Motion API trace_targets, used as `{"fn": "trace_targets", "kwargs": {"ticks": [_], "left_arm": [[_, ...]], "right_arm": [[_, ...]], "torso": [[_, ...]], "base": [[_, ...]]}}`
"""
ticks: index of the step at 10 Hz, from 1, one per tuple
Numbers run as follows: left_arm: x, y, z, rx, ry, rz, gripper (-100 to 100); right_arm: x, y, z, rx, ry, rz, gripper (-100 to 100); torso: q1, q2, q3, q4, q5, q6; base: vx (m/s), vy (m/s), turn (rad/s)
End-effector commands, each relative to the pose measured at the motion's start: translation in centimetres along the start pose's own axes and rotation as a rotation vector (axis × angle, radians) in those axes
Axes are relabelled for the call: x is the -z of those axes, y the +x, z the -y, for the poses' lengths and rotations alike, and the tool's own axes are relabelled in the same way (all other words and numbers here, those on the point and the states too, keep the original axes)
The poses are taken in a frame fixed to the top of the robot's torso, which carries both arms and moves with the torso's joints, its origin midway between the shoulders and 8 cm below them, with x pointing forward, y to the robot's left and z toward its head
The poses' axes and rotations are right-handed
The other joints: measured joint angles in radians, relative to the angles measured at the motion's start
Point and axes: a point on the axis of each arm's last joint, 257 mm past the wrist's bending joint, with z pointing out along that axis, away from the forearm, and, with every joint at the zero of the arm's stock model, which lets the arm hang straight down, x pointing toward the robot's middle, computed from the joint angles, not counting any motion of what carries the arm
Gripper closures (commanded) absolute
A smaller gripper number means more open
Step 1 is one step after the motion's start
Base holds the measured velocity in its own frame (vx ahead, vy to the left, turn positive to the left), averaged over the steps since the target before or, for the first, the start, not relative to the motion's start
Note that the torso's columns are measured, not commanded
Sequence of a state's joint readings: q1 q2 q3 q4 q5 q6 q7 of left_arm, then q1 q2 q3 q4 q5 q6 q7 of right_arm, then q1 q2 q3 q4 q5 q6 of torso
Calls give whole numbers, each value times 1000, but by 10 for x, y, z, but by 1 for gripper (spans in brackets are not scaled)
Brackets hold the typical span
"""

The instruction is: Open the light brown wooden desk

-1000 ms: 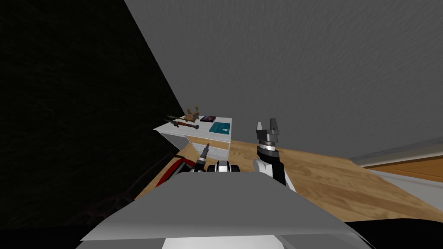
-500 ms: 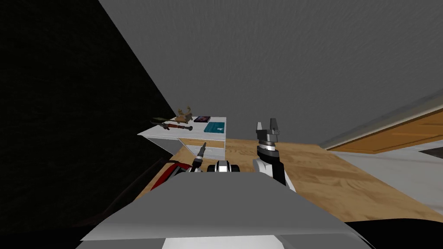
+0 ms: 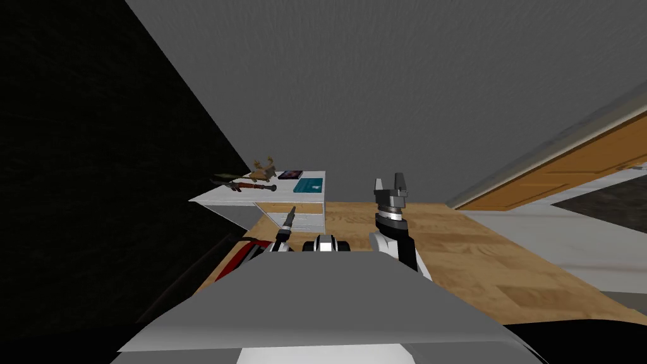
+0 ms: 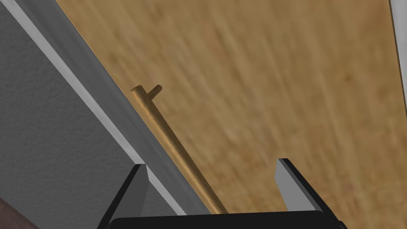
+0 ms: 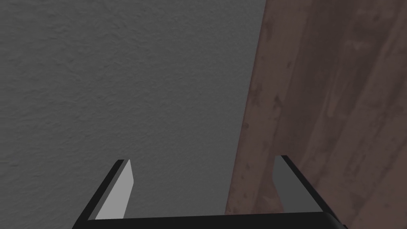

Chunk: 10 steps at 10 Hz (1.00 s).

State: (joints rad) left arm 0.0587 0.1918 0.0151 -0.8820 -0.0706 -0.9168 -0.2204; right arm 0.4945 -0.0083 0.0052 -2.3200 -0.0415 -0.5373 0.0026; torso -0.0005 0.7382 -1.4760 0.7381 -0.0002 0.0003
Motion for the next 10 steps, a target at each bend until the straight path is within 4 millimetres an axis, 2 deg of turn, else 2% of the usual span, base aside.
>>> {"fn": "trace_targets", "kwargs": {"ticks": [1,4,5,6,8,9,10], "left_arm": [[2,-6,-10,-1,-20,12,-100],[-13,-77,-31,-14,-46,121,-100],[-9,-76,-37,-13,-63,120,-100],[-13,-101,-42,-14,-69,162,-100],[-12,-100,-44,-13,-74,161,-100],[-18,-126,-45,-13,-72,205,-100],[-14,-124,-49,-12,-85,203,-100]], "right_arm": [[0,0,0,0,0,0,0],[0,0,0,0,0,0,0],[0,0,0,0,0,0,0],[0,0,0,0,0,0,0],[0,0,0,0,0,0,0],[0,0,0,0,0,0,0],[0,0,0,0,0,0,0]], "torso": [[1,1,1,0,0,-1],[-2,3,2,1,0,0],[-1,4,2,1,-1,0],[2,0,1,0,0,-1],[2,-3,-2,-1,1,-1],[3,-4,-2,-1,1,-1],[1,-1,-1,0,0,0]], "base": [[-32,-14,12],[-99,-70,-341],[-100,-61,-103],[-78,-60,-198],[-31,-28,-56],[-33,-29,-215],[-41,-33,-153]]}}
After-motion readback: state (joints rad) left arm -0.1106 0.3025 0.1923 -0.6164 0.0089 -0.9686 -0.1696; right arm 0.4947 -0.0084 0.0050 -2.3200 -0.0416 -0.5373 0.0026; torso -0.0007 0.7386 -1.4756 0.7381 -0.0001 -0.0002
